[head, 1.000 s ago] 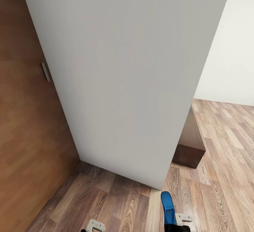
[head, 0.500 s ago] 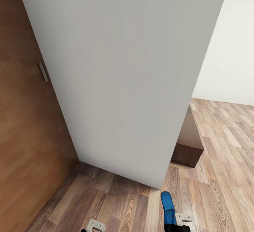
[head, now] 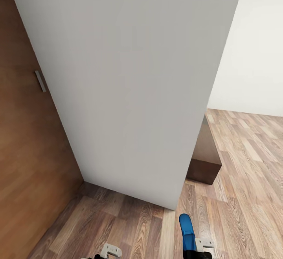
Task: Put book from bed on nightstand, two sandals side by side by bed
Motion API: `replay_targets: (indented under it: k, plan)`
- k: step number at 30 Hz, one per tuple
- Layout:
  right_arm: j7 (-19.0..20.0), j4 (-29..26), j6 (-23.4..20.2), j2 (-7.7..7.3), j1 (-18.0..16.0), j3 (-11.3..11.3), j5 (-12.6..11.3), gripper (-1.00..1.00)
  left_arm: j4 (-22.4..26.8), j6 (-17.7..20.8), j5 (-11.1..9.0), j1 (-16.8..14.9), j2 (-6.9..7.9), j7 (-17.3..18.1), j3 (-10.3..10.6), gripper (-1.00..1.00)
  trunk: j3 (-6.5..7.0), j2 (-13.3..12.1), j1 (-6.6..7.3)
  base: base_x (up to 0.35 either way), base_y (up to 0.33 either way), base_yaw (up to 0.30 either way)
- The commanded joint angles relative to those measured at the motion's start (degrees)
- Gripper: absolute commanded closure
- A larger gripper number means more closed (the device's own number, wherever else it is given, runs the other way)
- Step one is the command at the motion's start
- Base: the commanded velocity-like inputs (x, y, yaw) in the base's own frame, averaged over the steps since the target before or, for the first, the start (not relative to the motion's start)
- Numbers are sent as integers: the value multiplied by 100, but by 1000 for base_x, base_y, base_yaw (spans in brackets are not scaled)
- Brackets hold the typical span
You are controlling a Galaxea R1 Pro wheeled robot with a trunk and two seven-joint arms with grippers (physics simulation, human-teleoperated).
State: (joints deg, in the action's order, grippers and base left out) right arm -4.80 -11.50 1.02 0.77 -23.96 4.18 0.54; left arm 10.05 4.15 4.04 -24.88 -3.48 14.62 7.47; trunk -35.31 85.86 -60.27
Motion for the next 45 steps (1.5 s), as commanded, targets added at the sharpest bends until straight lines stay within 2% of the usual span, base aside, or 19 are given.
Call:
replay_targets:
  k: [1,10,20,27,32,42,45]
  plan:
    - [-12,2,12,4,-3,40,-9,100,18,29,41,-14,-3,16,0,-100,-5,3,0,0,0,-88]
    - [-12,-1,15,2,-3,40,-4,100,158,34,28,-96,-20,0,0,-100,-5,3,0,0,50,-36]
    - [-12,-2,14,28,-4,31,-1,100,185,-71,38,-96,31,-57,10,-100,-5,3,0,0,60,-2]
    - [-12,-8,12,23,-3,31,-1,100,179,-342,42,-89,43,-63,8,-100,-5,3,0,0,77,0]
    - [-12,-10,12,26,-3,31,-2,100,179,-394,39,-88,46,-64,7,-100,-5,3,0,0,114,0]
    - [-3,-10,12,20,-3,31,-9,100,175,-400,42,-87,41,-58,5,-100,-5,3,0,0,37,-27]
    - [105,-10,12,14,-3,35,-9,100,174,-394,38,-87,39,-55,2,-100,-5,3,0,0,156,-84]
